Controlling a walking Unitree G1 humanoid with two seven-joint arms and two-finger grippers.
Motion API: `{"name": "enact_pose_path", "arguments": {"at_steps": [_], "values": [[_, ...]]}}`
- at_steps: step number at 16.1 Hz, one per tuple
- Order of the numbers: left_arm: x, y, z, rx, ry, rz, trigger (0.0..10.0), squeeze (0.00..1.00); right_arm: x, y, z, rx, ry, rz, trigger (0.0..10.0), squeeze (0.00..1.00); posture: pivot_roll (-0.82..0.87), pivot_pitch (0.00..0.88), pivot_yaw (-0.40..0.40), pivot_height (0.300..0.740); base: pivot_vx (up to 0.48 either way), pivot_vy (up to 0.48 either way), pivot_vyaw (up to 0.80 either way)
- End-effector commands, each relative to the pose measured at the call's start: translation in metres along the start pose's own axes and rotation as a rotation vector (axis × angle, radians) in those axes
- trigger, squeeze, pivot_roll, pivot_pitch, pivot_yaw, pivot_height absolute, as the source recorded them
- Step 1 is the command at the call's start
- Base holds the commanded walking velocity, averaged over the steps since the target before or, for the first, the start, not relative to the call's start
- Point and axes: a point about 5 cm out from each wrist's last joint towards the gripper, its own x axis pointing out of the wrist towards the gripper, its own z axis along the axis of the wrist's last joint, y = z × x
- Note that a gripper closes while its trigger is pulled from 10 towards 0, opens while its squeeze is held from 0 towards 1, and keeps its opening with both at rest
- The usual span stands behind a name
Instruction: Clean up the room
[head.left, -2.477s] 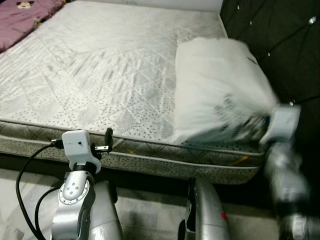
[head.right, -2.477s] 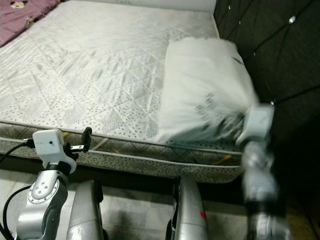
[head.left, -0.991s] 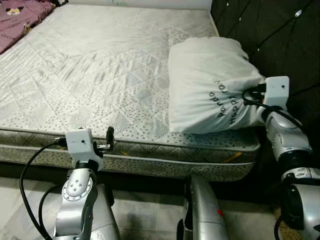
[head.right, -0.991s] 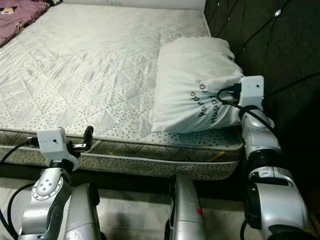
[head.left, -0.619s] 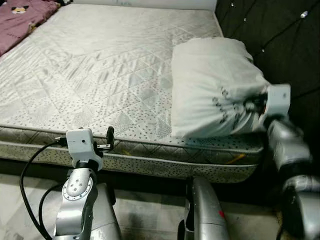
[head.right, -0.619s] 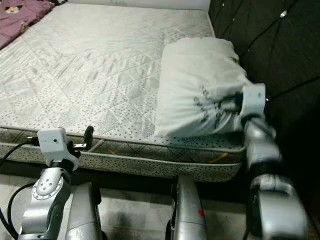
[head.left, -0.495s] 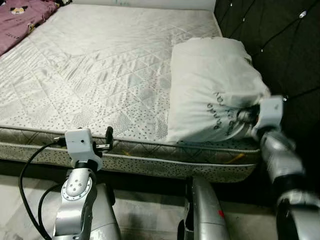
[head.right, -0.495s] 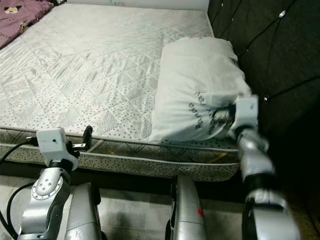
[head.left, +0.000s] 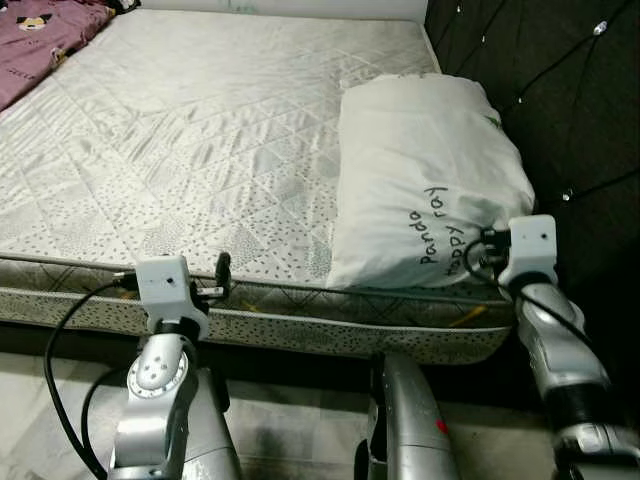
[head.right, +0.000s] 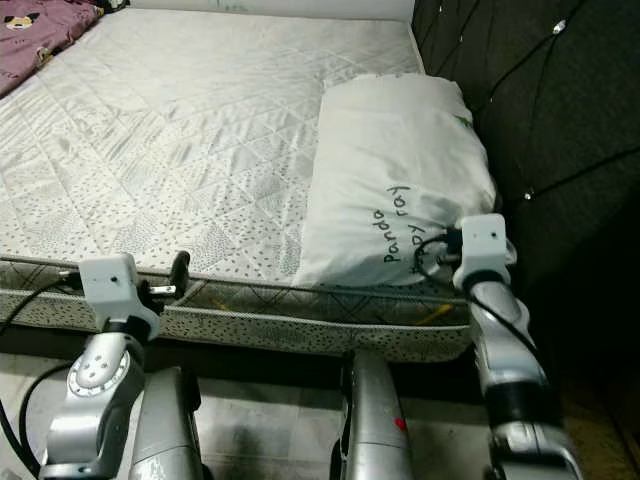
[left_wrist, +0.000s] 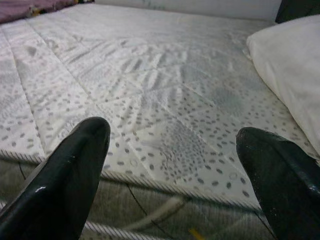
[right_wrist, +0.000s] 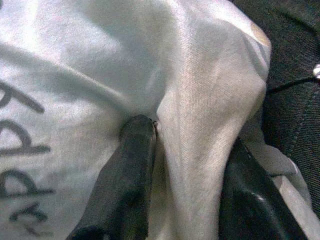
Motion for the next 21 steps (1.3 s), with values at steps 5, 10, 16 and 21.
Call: {"name": "enact_pose_path", "arguments": {"at_steps": [5,10,16,21], "values": [[0.000,0.002,0.001,0.001,-0.001,-0.001,10.0,0.00,-0.014,-0.021,0.016,-0.100,-0.037,-0.163,10.0,1.00,-0.01,0.000,-0.025,0.501,0.000,0.000,0.00],[0.001,0.001,0.001,0.006,-0.004,-0.009,10.0,0.00,-0.006,-0.017,0.080,-0.093,-0.280,-0.205,10.0,1.00,-0.01,0.000,-0.020,0.501,0.000,0.000,0.00],[0.002,-0.001,0.001,0.002,-0.003,-0.008,10.0,0.00,0.013,0.035,0.086,0.017,-0.253,-0.047,10.0,1.00,0.00,0.000,-0.024,0.501,0.000,0.000,0.00],[0.003,0.003,0.002,0.014,0.002,0.012,10.0,0.00,0.023,0.110,0.016,0.230,0.207,0.167,10.0,1.00,0.04,0.000,-0.040,0.501,0.000,0.000,0.00]]}}
